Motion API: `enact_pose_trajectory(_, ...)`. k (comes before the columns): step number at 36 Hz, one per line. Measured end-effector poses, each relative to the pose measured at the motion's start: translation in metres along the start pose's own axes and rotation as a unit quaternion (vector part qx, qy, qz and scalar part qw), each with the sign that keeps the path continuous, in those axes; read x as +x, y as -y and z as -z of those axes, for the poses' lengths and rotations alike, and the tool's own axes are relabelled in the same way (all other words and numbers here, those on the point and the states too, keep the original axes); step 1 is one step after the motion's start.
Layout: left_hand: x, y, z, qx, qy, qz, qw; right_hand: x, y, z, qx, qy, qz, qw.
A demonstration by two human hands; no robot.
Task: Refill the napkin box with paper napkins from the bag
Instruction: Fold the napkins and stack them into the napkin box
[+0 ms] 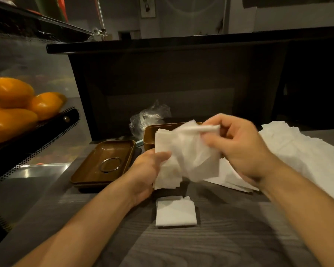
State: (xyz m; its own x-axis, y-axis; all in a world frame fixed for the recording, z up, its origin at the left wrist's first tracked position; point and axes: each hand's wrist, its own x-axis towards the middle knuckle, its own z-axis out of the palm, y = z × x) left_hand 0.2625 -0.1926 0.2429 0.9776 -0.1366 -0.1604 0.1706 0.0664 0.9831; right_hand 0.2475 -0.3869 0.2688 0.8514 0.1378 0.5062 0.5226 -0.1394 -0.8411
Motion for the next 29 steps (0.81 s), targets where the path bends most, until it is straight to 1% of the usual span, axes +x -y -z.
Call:
enact_pose_trajectory(2,0.0,0.0,-0.001,-0.023,0.011,-0.011,1.0,0.003,0.0,0.003,0.098,-0.014,-0.087,0.991)
enact_pose_trajectory(3,-0.001,0.0,-0.002,-0.032,0.017,-0.016,0.999,0.003,-0.004,0.001,0.117,-0.01,-0.13,0.985)
enact_pose_trajectory(4,-0.001,0.001,-0.004,-0.037,0.023,-0.021,0.999,0.003,-0.008,-0.003,0.119,-0.008,-0.164,0.979)
enact_pose_trajectory(6,-0.002,0.003,-0.007,-0.054,0.043,-0.027,0.997,0.004,-0.018,-0.01,0.112,-0.024,-0.199,0.973)
enact_pose_trajectory(9,-0.002,0.004,-0.009,-0.093,0.073,-0.019,0.993,0.006,-0.028,-0.02,0.082,-0.068,-0.196,0.975)
enact_pose_trajectory(11,-0.001,0.003,-0.009,-0.109,0.086,-0.026,0.99,0.007,-0.03,-0.025,0.058,-0.083,-0.197,0.975)
enact_pose_trajectory(15,0.0,0.006,-0.01,-0.099,0.132,-0.028,0.986,0.006,-0.033,-0.034,0.014,-0.112,-0.198,0.974)
enact_pose_trajectory(18,0.001,0.007,-0.01,-0.081,0.112,-0.022,0.99,0.005,-0.033,-0.037,0.006,-0.112,-0.193,0.975)
enact_pose_trajectory(22,0.004,0.006,-0.006,-0.1,0.075,-0.024,0.992,0.009,-0.032,-0.029,-0.035,-0.09,-0.164,0.982)
enact_pose_trajectory(24,0.005,0.004,-0.002,-0.104,0.054,-0.032,0.993,0.011,-0.026,-0.019,-0.021,-0.059,-0.166,0.984)
enact_pose_trajectory(26,0.006,0.003,0.0,-0.112,0.042,-0.034,0.992,0.011,-0.016,-0.007,0.019,0.042,-0.177,0.983)
enact_pose_trajectory(28,0.006,0.003,0.001,-0.124,0.059,-0.028,0.99,0.009,-0.006,-0.002,0.053,0.156,-0.194,0.967)
enact_pose_trajectory(29,0.004,0.002,0.002,-0.126,0.071,-0.024,0.989,0.008,-0.003,-0.003,0.066,0.186,-0.199,0.96)
